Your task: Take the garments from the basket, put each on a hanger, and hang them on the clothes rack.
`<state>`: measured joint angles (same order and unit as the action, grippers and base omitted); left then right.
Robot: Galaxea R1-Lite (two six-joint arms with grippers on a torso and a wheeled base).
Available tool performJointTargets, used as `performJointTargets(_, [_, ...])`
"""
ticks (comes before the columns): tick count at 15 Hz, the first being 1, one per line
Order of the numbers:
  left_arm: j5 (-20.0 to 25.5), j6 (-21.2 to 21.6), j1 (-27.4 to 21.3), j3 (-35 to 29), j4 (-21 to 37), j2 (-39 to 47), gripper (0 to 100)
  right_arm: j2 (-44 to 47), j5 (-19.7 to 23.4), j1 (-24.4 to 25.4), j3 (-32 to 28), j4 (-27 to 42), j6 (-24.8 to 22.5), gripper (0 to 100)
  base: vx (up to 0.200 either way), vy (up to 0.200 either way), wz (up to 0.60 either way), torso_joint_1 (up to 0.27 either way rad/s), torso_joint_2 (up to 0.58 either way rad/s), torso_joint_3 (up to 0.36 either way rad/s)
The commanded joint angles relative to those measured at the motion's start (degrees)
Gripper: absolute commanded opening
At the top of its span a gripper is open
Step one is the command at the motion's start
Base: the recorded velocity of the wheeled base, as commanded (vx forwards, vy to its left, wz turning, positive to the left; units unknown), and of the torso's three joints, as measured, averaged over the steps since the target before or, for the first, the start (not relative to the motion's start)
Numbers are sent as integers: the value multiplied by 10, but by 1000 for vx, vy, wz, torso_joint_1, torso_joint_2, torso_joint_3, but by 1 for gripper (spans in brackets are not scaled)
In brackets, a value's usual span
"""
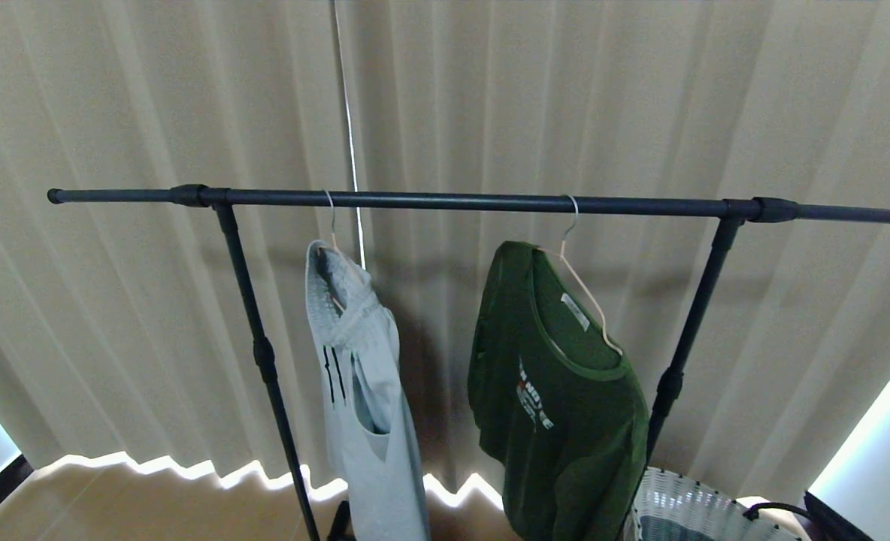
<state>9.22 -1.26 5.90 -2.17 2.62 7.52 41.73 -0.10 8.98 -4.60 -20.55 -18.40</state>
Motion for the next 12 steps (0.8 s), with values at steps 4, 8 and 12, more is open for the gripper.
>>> performJointTargets(4, [-1,2,-59,-1,0,32,100,-263,-19,-112,-56,306,29,100,0,0,0,0,0,0])
performJointTargets(8, [-3,1,-62,-1,0,-47,100,-341,-10,-103,-13,307,43,100,0,0,0,0,0,0])
performJointTargets(12, [-56,-38,-60,1,-5,-75,100,-405,4,-85,-9,303,71,100,0,0,0,0,0,0])
